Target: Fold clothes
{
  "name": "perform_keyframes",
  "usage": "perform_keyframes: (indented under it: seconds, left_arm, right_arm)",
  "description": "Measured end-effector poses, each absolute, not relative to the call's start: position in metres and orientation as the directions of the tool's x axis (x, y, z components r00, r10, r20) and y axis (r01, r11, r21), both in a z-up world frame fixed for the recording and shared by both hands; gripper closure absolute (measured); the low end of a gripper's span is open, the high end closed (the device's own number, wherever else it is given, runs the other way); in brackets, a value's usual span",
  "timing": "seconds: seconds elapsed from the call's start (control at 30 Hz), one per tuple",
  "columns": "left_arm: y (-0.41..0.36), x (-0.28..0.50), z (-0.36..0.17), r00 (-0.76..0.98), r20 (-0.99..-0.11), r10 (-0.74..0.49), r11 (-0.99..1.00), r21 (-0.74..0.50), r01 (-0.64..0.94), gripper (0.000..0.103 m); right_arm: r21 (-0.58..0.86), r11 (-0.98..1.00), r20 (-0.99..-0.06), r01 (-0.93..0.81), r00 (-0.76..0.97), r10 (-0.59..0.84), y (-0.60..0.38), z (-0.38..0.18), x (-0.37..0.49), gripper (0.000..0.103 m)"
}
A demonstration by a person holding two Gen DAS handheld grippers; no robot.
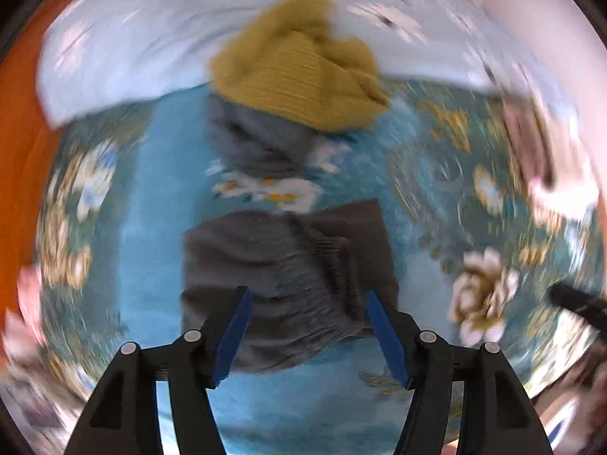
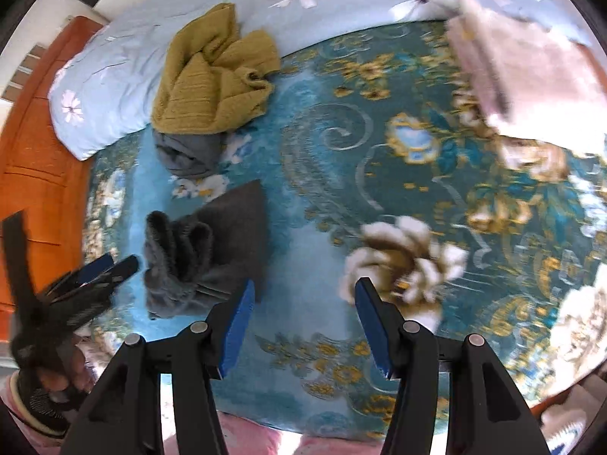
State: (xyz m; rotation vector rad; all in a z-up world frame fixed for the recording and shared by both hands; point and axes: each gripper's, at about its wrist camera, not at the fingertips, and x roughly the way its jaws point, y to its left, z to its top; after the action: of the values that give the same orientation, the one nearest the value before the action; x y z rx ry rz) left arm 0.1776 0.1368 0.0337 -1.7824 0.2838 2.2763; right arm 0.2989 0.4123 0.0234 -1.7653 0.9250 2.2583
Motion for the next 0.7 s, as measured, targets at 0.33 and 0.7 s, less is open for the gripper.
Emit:
perform_keyframes:
  seconds: [0.33, 0.7]
  left_arm:
    - [-0.009, 0.176, 0.063, -0.208, -0.976, 0.065, -0.97, -0.111, 0.216, 0.032]
    - [-0.021, 0.184, 0.046, -0.13, -0.985, 0.117, -0.937, -0.153, 0.314, 0.031]
  right_arm:
    - [0.658, -0.722, -0.752, -0.214, -0.238, -0.615, 0.323, -0.028, 0.215, 0.047]
    - [0.676, -0.695, -0.731, -0.244, -0.105, -0.674, 0.282, -0.095, 0.142, 0.037]
